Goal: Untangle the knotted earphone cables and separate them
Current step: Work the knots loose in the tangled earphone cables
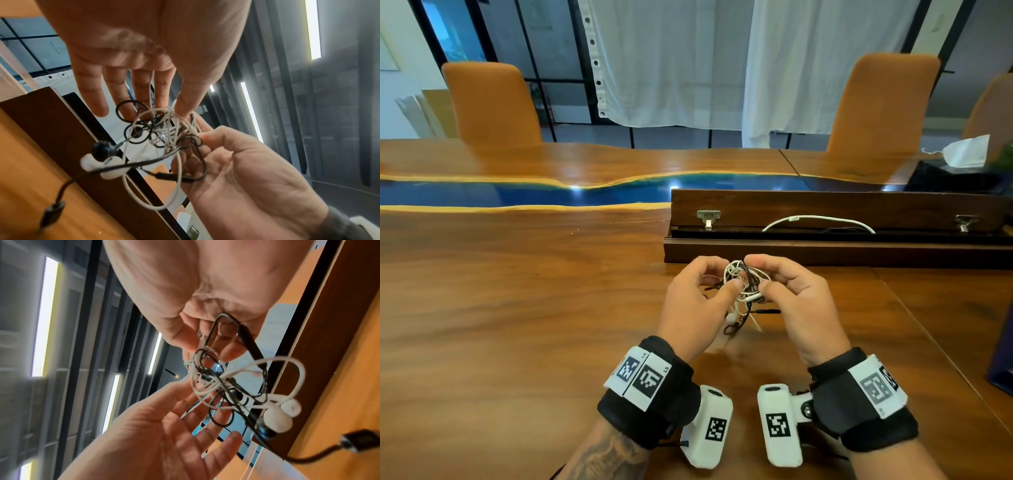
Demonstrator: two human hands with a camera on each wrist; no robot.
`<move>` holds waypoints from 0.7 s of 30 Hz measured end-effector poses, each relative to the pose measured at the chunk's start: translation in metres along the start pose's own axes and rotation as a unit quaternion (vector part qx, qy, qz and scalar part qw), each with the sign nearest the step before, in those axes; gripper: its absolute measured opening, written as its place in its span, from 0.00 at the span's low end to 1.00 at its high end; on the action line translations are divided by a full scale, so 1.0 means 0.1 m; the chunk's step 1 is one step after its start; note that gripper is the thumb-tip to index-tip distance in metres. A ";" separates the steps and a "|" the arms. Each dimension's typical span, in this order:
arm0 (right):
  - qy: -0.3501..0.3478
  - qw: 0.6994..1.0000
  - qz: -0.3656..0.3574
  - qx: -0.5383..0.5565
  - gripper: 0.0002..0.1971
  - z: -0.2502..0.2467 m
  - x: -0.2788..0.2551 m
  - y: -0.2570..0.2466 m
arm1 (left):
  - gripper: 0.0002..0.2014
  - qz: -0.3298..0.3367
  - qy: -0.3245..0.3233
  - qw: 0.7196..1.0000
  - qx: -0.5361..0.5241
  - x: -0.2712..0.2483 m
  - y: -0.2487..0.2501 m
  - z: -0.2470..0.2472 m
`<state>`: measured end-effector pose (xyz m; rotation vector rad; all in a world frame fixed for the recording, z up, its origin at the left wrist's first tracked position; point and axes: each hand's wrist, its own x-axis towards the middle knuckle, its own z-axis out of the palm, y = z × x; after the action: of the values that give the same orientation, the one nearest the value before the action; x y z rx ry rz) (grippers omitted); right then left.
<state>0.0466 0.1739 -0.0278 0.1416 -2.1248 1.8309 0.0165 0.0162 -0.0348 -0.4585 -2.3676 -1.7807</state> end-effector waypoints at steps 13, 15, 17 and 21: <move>0.038 0.998 -0.019 -0.052 0.19 0.02 0.05 0.15 | 0.04 -0.021 0.101 0.982 -0.161 0.08 -0.01 -0.05; 0.032 0.997 -0.024 -0.066 0.19 0.04 0.04 0.14 | 0.04 -0.016 0.106 0.979 -0.173 0.07 0.02 -0.04; 0.027 0.995 -0.025 -0.088 0.19 0.07 0.02 0.13 | 0.04 -0.019 0.096 0.978 -0.182 0.06 0.03 -0.03; 0.062 0.992 -0.058 -0.095 0.22 0.05 0.00 0.09 | 0.04 -0.004 0.093 0.985 -0.144 0.04 0.03 -0.03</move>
<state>0.0433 0.1701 -0.0366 0.1014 -2.1426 1.5217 0.0131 0.0150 -0.0305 -0.2985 -2.0002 -2.0804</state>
